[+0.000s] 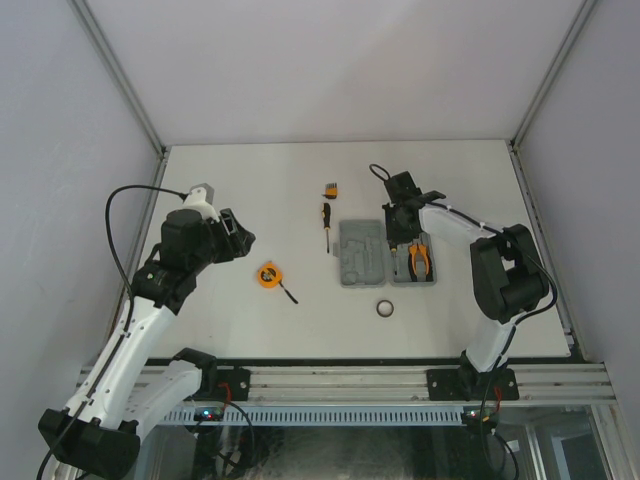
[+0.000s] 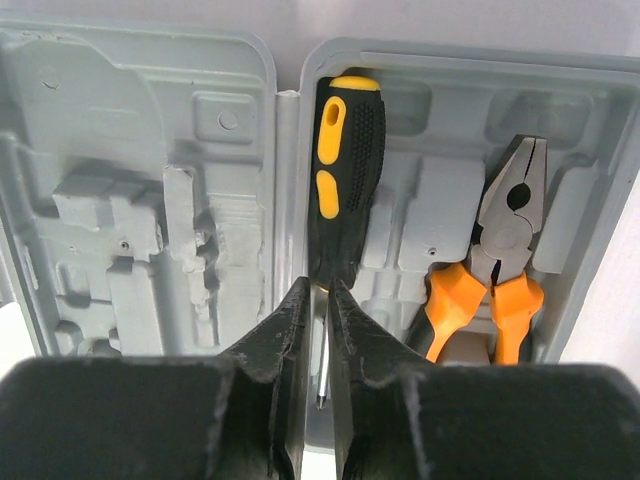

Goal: Sort the tools into containers
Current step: Place the screwdriver in the storage box.

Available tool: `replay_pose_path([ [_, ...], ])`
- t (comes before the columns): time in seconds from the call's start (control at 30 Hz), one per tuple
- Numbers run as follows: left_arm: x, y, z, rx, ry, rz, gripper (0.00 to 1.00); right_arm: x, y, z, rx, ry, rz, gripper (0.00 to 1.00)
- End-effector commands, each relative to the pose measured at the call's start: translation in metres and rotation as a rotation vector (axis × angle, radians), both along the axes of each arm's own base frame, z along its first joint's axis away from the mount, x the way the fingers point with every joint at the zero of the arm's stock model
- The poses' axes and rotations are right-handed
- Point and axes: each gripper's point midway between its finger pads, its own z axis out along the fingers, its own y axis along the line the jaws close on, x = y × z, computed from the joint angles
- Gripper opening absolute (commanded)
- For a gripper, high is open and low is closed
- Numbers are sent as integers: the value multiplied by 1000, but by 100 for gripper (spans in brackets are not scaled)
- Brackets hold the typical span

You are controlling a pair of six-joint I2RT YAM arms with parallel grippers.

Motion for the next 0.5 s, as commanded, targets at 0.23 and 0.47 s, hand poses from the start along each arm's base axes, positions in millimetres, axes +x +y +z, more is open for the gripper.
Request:
replay_pose_path([
  [0.23,3,-1,1,-17,-20,-4,59,-7,-2,4,-16,-28,-1,9],
  [0.47,3,-2,1,-17,-22,-4,59,-6,0,-4,-9,-11,3,8],
])
